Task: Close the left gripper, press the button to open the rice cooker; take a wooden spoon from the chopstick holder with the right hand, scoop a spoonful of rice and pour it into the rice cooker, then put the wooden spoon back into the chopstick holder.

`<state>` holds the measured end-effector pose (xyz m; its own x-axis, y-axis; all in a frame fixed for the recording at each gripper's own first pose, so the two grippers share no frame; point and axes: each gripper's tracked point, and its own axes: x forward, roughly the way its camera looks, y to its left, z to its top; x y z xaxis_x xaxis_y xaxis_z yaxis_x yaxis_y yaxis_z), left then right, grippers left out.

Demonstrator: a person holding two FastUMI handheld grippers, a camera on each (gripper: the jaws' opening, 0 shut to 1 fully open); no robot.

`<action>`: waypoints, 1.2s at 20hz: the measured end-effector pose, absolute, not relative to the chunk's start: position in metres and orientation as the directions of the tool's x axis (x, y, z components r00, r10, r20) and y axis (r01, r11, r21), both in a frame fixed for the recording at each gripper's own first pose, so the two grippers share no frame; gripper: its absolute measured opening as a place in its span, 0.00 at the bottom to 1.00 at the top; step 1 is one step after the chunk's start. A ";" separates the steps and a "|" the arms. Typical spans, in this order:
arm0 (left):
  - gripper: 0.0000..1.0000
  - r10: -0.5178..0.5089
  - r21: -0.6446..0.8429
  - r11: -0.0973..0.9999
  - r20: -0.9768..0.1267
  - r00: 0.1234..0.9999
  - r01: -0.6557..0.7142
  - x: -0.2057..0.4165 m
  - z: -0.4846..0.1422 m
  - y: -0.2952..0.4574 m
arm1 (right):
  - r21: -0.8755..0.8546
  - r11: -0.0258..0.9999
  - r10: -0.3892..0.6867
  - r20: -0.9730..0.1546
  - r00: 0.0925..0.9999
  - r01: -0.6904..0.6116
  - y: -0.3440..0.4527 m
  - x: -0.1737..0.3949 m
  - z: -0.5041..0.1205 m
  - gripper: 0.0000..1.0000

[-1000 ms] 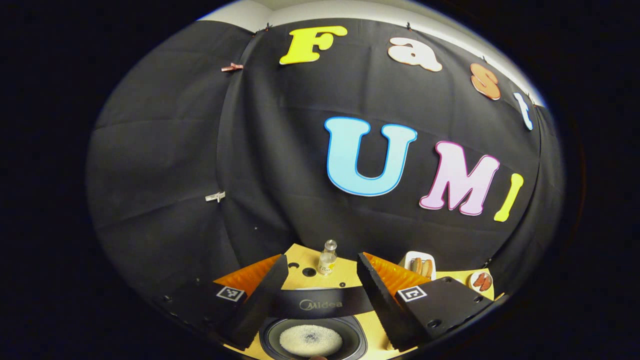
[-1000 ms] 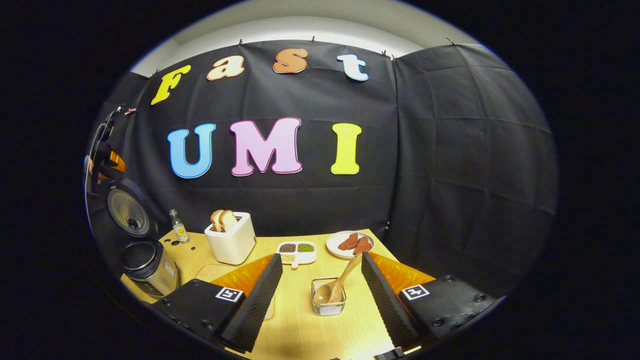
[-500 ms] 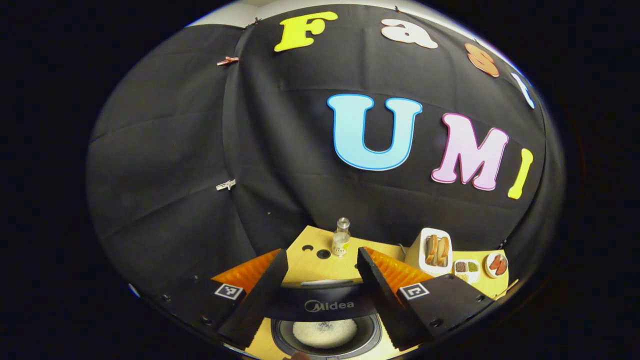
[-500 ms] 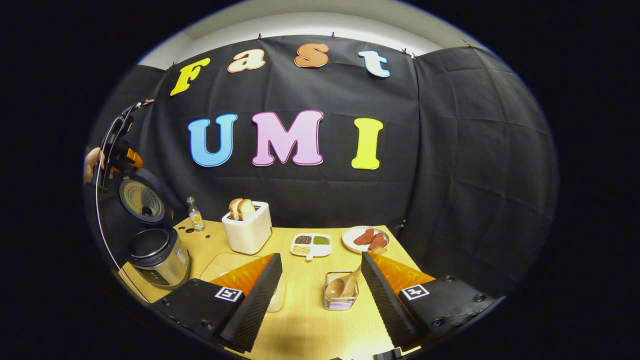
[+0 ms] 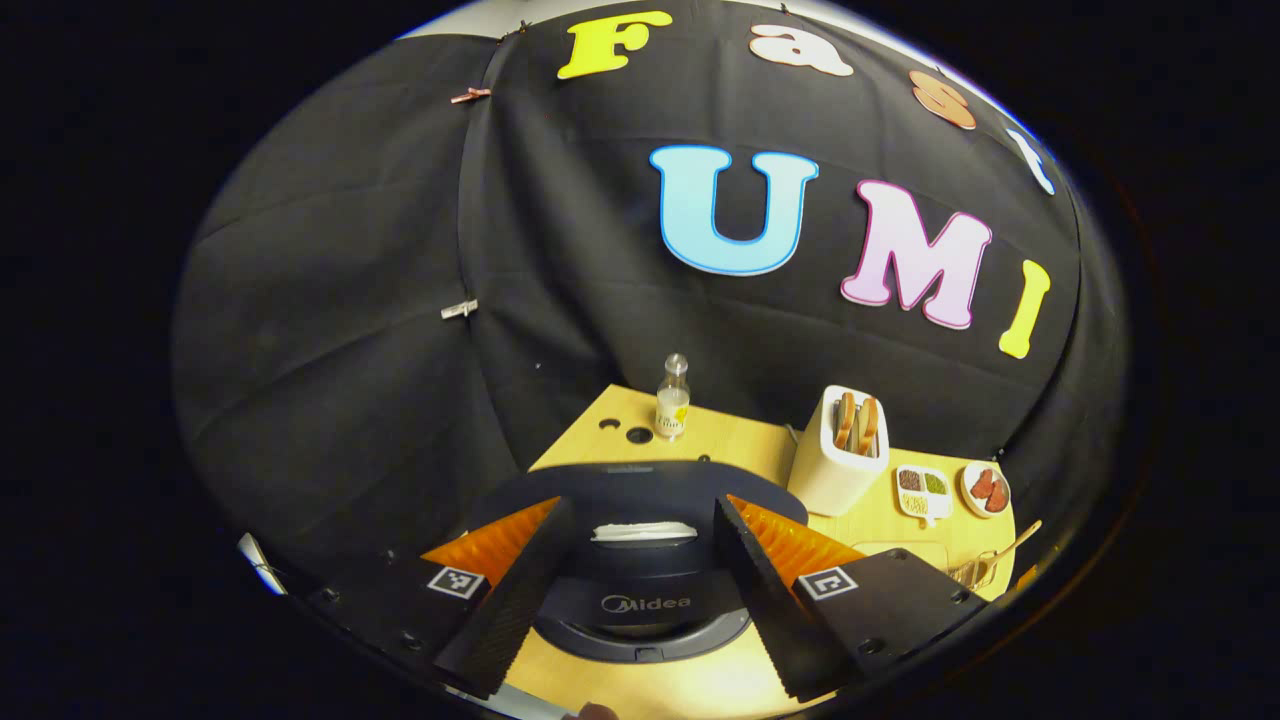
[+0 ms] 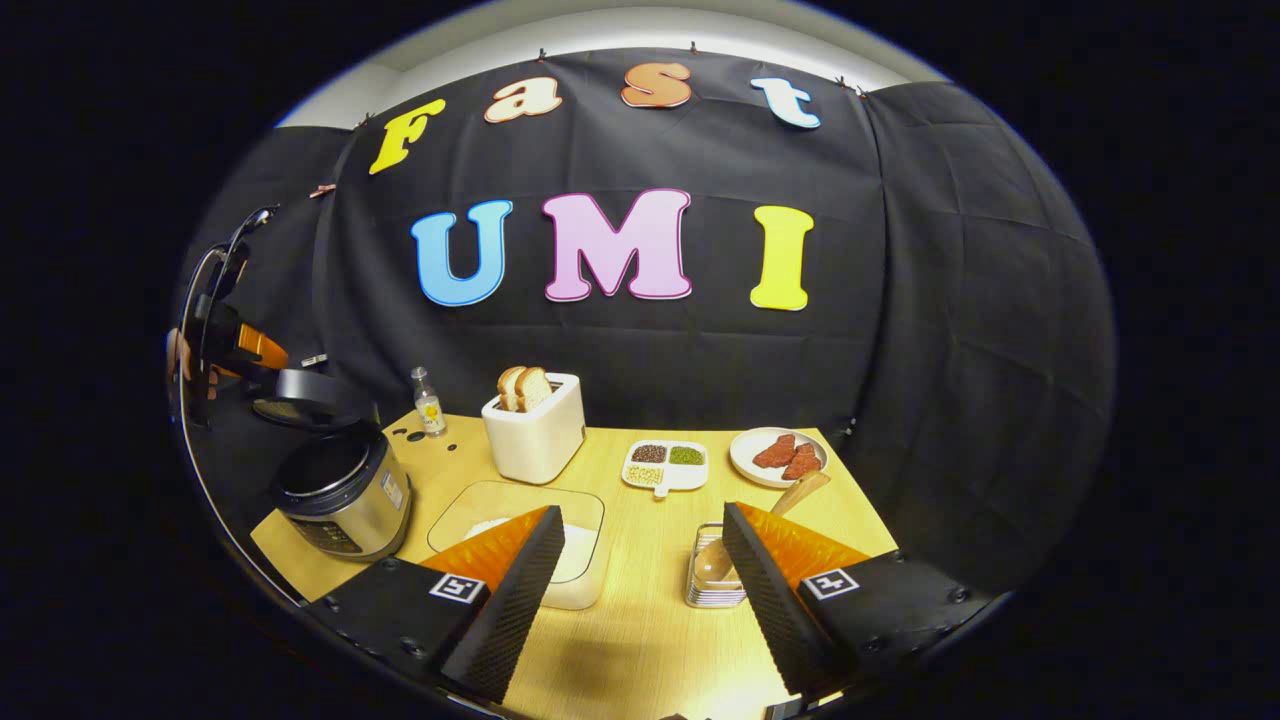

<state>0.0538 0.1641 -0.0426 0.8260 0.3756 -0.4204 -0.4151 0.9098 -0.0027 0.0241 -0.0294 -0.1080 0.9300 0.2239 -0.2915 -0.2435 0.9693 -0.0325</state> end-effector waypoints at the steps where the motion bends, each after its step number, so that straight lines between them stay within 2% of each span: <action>1: 0.99 0.374 0.009 0.912 -0.429 0.822 -0.410 0.048 -0.054 0.161 | -0.029 0.969 0.224 -0.305 0.925 -0.245 -0.029 0.023 -0.113 0.99; 8: 0.99 0.364 0.016 0.918 -0.431 0.826 -0.396 0.033 -0.110 0.151 | 0.000 0.966 0.242 -0.366 0.899 -0.260 -0.018 0.015 -0.134 0.99; 14: 0.99 0.360 0.037 0.918 -0.490 0.794 -0.394 0.027 -0.158 0.146 | -0.007 0.958 0.261 -0.388 0.884 -0.286 -0.011 0.017 -0.143 0.99; 24: 1.00 0.378 0.041 0.916 -0.412 0.829 -0.398 0.031 -0.167 0.146 | 0.003 0.955 0.268 -0.426 0.864 -0.295 -0.018 0.017 -0.162 0.99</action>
<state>0.0313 0.1458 -0.1672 0.8289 0.3785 -0.4120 -0.3981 0.9164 0.0409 0.0170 -0.0183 -0.1620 0.8639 0.2682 -0.4263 -0.2954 0.9554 0.0025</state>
